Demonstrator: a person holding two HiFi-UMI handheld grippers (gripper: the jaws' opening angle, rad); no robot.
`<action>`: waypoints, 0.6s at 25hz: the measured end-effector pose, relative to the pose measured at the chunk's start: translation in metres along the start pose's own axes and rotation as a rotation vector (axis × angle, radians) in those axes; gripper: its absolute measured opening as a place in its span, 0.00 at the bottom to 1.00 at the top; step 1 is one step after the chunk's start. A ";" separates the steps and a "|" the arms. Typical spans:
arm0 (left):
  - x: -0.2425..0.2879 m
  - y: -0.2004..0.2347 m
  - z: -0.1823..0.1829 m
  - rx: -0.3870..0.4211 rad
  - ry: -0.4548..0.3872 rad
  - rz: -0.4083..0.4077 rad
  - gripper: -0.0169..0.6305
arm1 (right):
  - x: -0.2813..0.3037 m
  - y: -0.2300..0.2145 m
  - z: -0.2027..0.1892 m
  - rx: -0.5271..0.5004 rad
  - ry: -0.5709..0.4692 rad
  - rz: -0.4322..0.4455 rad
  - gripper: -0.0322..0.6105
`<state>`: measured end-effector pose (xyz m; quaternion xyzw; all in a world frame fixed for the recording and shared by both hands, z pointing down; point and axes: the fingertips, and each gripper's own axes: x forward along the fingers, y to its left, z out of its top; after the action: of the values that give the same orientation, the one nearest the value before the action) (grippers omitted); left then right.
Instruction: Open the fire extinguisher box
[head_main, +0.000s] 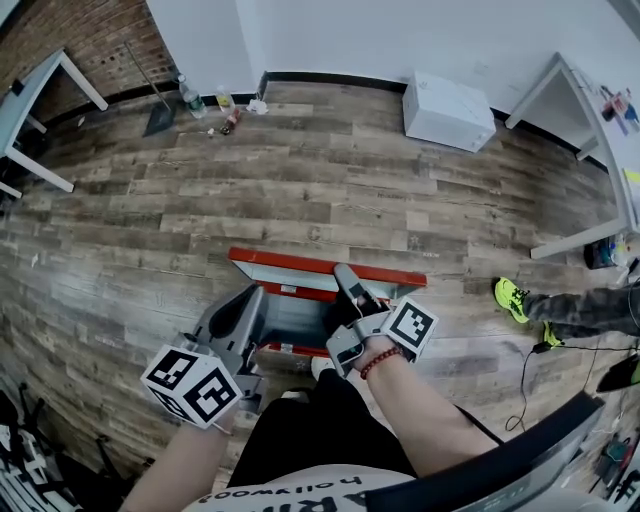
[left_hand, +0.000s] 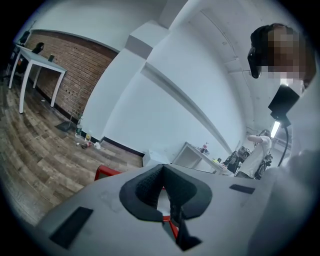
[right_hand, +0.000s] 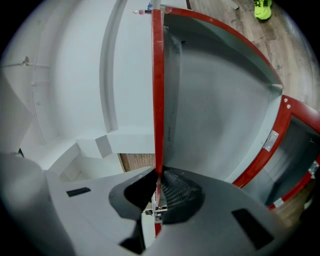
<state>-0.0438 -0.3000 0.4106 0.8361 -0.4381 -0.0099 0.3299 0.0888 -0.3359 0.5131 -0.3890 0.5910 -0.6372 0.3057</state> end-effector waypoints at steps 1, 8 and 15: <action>0.002 0.001 0.001 0.002 0.001 0.003 0.03 | 0.002 -0.001 0.002 0.003 -0.002 -0.005 0.10; 0.026 0.004 0.007 -0.014 -0.010 0.017 0.03 | 0.017 -0.002 0.014 -0.008 0.024 -0.008 0.10; 0.049 0.019 0.011 -0.031 -0.030 0.052 0.03 | 0.034 -0.008 0.031 0.004 0.008 -0.021 0.10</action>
<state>-0.0309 -0.3493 0.4262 0.8190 -0.4644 -0.0208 0.3364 0.0988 -0.3796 0.5251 -0.3922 0.5867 -0.6431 0.2973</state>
